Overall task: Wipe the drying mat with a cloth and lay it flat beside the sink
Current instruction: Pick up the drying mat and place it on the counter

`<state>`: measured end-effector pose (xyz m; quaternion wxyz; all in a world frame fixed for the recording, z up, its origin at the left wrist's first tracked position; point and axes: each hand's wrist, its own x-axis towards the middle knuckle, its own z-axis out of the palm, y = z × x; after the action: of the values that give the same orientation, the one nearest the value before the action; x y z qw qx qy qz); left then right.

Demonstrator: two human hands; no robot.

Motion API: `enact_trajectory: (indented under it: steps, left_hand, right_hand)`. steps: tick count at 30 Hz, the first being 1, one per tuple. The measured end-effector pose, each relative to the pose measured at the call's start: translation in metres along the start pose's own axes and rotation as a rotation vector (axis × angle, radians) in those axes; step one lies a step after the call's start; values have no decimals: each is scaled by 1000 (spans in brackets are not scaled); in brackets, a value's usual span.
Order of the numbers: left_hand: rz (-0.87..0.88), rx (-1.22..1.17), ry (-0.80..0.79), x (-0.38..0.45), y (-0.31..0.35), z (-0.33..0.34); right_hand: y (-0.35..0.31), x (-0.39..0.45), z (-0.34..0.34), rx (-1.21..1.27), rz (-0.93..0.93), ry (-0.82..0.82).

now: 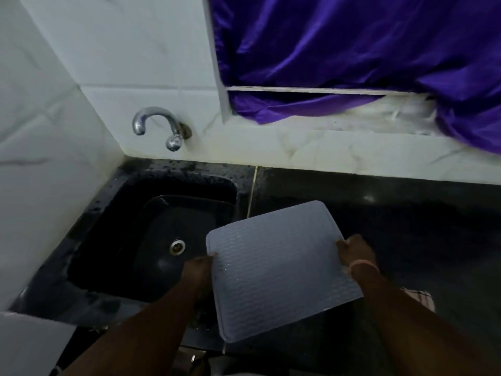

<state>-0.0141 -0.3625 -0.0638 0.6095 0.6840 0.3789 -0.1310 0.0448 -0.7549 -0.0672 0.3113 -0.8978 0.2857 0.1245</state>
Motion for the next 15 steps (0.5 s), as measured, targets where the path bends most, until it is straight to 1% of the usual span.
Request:
enact_trajectory:
  steps: [2, 5, 8, 10, 12, 15]
  left_hand:
    - [66, 35, 28, 2, 0, 6]
    - [214, 173, 81, 7, -2, 7]
    - [291, 200, 104, 10, 0, 6]
    - [350, 223, 87, 16, 5, 7]
    - [362, 231, 79, 21, 9, 11]
    - [376, 209, 90, 28, 11, 15]
  right_hand:
    - [-4, -5, -2, 51, -76, 12]
    - [-2, -13, -6, 78, -116, 62]
    - [5, -20, -9, 159, -159, 99]
    - [12, -27, -9, 238, -146, 139]
    - [19, -34, -7, 285, -117, 171]
    - [30, -44, -2, 301, -77, 178]
